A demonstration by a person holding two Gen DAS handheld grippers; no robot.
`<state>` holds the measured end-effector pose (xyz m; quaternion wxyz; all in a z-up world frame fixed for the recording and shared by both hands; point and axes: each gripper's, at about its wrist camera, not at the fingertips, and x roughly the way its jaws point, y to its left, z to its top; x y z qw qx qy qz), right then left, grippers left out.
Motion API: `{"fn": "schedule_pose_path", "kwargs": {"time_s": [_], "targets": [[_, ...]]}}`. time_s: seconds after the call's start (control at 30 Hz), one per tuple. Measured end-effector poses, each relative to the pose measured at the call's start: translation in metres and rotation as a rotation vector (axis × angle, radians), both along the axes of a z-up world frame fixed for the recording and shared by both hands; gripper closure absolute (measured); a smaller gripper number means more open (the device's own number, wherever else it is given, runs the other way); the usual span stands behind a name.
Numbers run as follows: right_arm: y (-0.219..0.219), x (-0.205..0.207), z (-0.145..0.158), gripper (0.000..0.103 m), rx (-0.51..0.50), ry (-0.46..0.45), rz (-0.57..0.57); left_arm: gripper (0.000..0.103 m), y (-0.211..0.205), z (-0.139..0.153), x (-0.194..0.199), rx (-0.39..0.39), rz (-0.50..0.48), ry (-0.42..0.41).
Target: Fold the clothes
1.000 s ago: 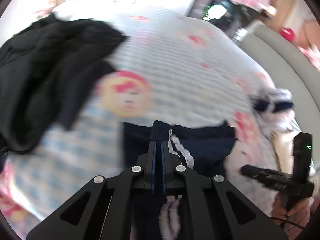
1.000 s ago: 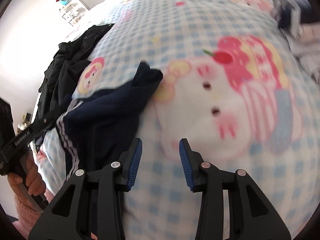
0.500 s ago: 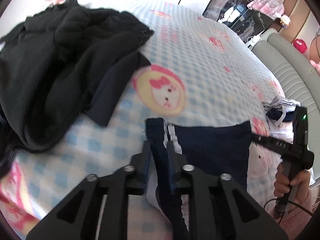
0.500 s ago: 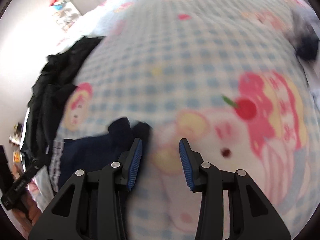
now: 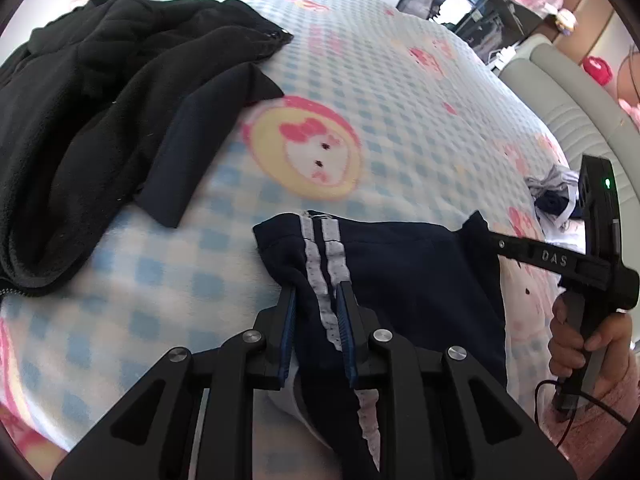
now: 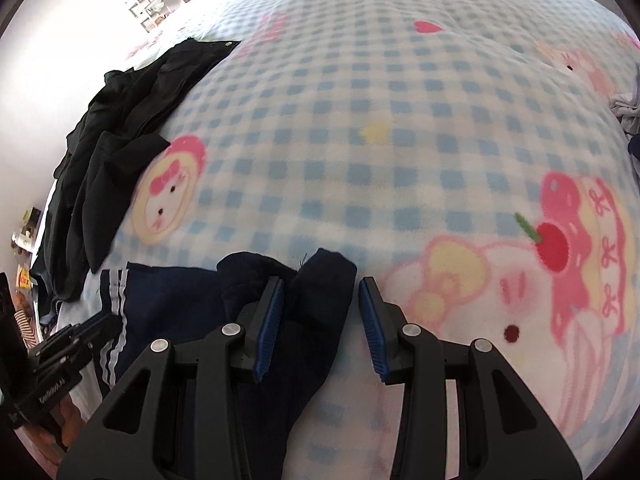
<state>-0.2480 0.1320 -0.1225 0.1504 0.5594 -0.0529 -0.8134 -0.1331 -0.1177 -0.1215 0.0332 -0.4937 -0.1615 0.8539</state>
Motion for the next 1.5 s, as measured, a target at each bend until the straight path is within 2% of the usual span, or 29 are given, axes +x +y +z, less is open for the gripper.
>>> {"fn": "schedule_pose_path", "kwargs": {"time_s": [0.23, 0.37, 0.63, 0.73, 0.8, 0.93, 1.03, 1.3, 1.4, 1.43, 1.5], "targets": [[-0.008, 0.003, -0.012, 0.065, 0.105, -0.020, 0.098, 0.082, 0.004, -0.008, -0.002, -0.023, -0.001, -0.022], [0.010, 0.015, -0.013, 0.065, 0.200, -0.005, 0.083, 0.082, 0.003, -0.010, -0.005, -0.028, -0.005, -0.026], [0.059, 0.023, 0.007, 0.065, 0.148, 0.054, -0.097, 0.082, -0.006, -0.001, -0.001, -0.003, 0.027, 0.018], [0.067, 0.028, 0.023, 0.065, 0.001, 0.079, -0.106, 0.080, -0.017, 0.002, 0.000, 0.043, 0.056, 0.036], [0.058, 0.030, 0.029, 0.063, -0.023, 0.099, -0.064, 0.078, -0.022, 0.001, 0.000, 0.065, 0.063, 0.029], [0.028, 0.033, 0.026, 0.063, 0.035, 0.119, 0.034, 0.078, -0.022, -0.002, 0.001, 0.078, 0.061, 0.024], [0.018, 0.036, 0.012, 0.063, 0.027, 0.084, 0.072, 0.078, -0.016, -0.001, -0.002, 0.069, 0.033, 0.028], [0.049, 0.035, -0.003, 0.061, 0.119, 0.046, -0.045, 0.078, -0.012, -0.004, -0.015, -0.024, 0.032, -0.013], [0.045, 0.039, 0.001, 0.060, 0.165, 0.080, -0.039, 0.072, -0.004, -0.003, -0.024, -0.085, 0.007, -0.021], [0.045, 0.040, 0.003, 0.060, 0.168, 0.091, -0.053, 0.065, -0.003, -0.001, -0.025, -0.073, 0.000, -0.011], [0.049, 0.040, 0.001, 0.060, 0.151, 0.085, -0.089, 0.057, -0.005, -0.003, -0.030, -0.005, -0.020, -0.019]]}}
